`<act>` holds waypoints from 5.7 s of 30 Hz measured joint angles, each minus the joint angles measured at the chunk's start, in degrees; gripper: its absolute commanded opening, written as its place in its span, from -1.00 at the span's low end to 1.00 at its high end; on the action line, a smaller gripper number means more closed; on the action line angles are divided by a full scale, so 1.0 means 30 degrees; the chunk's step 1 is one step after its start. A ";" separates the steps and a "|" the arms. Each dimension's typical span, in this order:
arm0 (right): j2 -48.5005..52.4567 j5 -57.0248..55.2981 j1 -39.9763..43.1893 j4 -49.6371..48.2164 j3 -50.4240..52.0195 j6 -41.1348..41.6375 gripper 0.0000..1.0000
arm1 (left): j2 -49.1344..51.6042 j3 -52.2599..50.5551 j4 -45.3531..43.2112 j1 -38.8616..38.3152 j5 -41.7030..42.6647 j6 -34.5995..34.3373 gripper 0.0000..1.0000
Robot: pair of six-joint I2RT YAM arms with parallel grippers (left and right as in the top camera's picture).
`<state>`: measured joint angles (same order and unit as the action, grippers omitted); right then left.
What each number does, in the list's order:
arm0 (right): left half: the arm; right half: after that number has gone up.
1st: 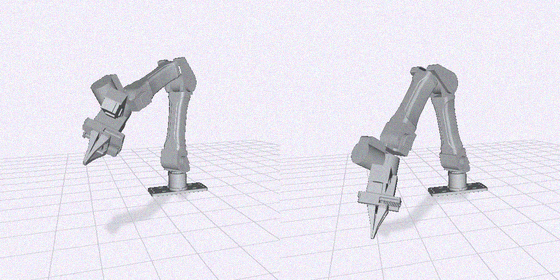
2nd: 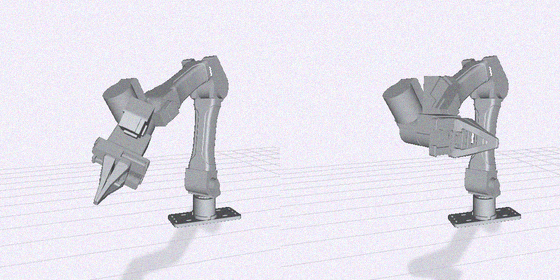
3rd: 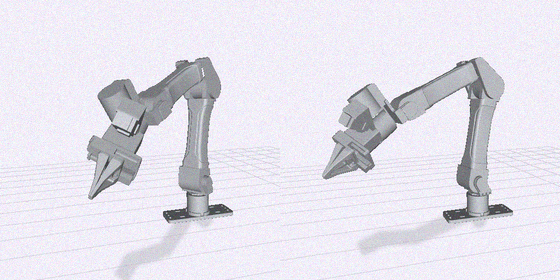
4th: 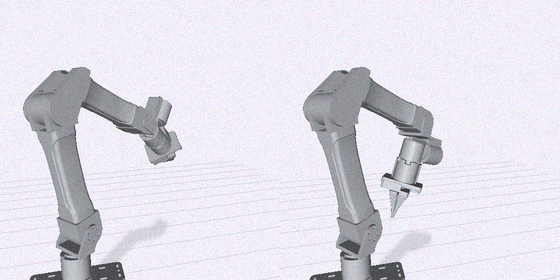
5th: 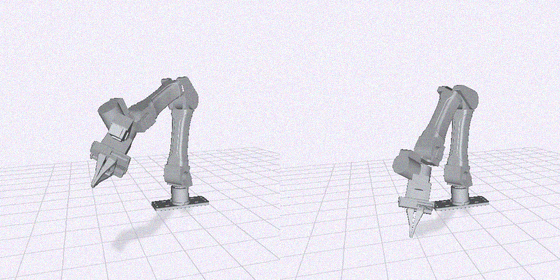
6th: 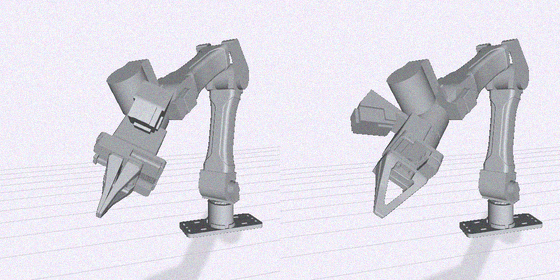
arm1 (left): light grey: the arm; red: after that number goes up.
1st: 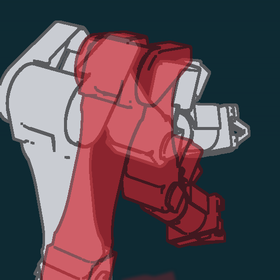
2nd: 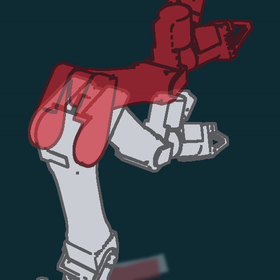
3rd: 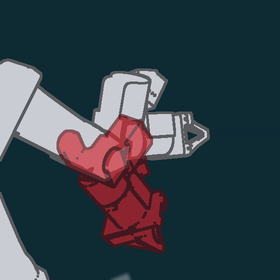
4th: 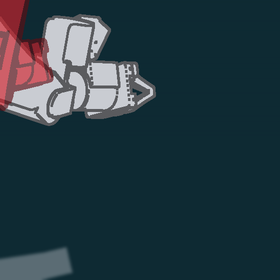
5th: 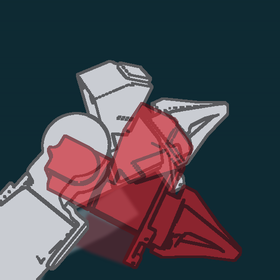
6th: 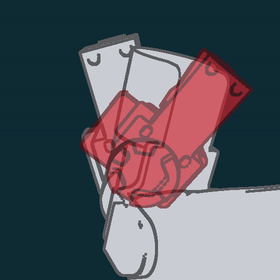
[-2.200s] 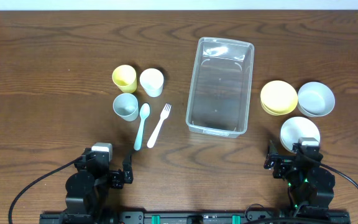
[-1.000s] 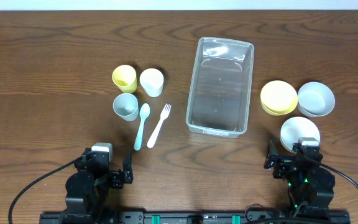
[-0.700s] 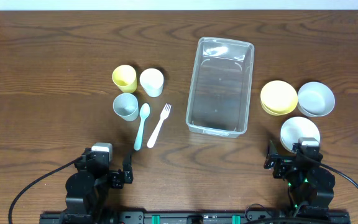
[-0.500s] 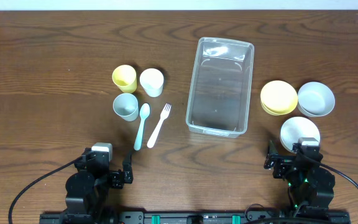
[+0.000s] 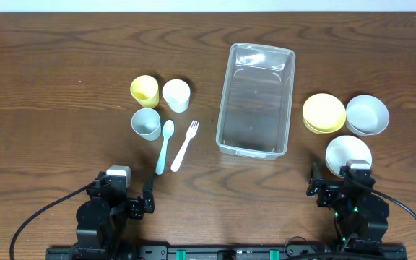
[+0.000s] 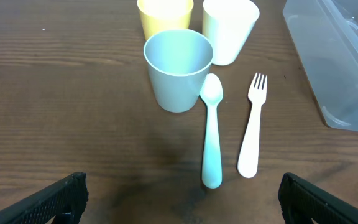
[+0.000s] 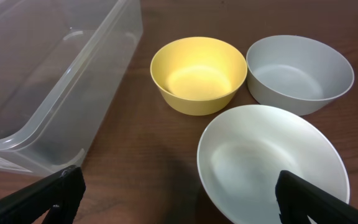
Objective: Pack container
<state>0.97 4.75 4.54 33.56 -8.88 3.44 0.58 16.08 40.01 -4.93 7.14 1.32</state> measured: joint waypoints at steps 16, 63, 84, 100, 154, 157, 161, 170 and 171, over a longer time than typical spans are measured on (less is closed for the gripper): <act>0.0000 0.0539 0.0000 0.0000 0.0000 0.3118 0.99 | 0.0000 0.0000 -0.0933 0.0000 0.0000 0.0000 0.96; 2.8006 0.1916 0.0350 0.9129 -2.2352 0.1239 0.98 | 2.1711 1.7515 0.6164 0.0000 0.1494 -0.2266 0.96; 2.8924 -0.0561 0.7788 0.6237 -1.5409 0.4787 0.64 | 2.2542 1.7515 0.6528 0.0000 0.1486 -0.2200 0.96; 2.8130 -0.1486 0.7796 0.5792 -1.2356 0.6710 -0.97 | 2.2542 1.7515 0.6535 0.0000 0.1486 -0.2127 0.96; 3.8548 0.0947 -0.4947 0.8495 -3.2487 0.3118 0.05 | 2.2564 1.7515 0.6543 0.0000 0.1486 -0.1989 0.96; 3.6392 0.0364 -0.4401 0.9857 -3.2858 0.2849 0.15 | 2.2564 1.7515 0.6535 0.0000 0.1486 -0.1989 0.96; 3.3048 -0.0415 -0.2310 1.1832 -3.3645 0.3424 0.19 | 2.2564 1.7515 0.6550 0.0000 0.1486 -0.1989 0.96; 3.3099 -0.1231 0.4656 1.3180 -3.1933 0.4481 0.29 | 2.2564 1.7515 0.6543 0.0000 0.1486 -0.1989 0.96; 3.3631 -0.1246 0.5319 1.3078 -3.1336 0.4663 0.31 | 2.2564 1.7515 0.6543 0.0000 0.1479 -0.1989 0.96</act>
<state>101.86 1.02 20.49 72.79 -102.89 17.43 68.27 68.62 59.64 -4.93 11.57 -4.64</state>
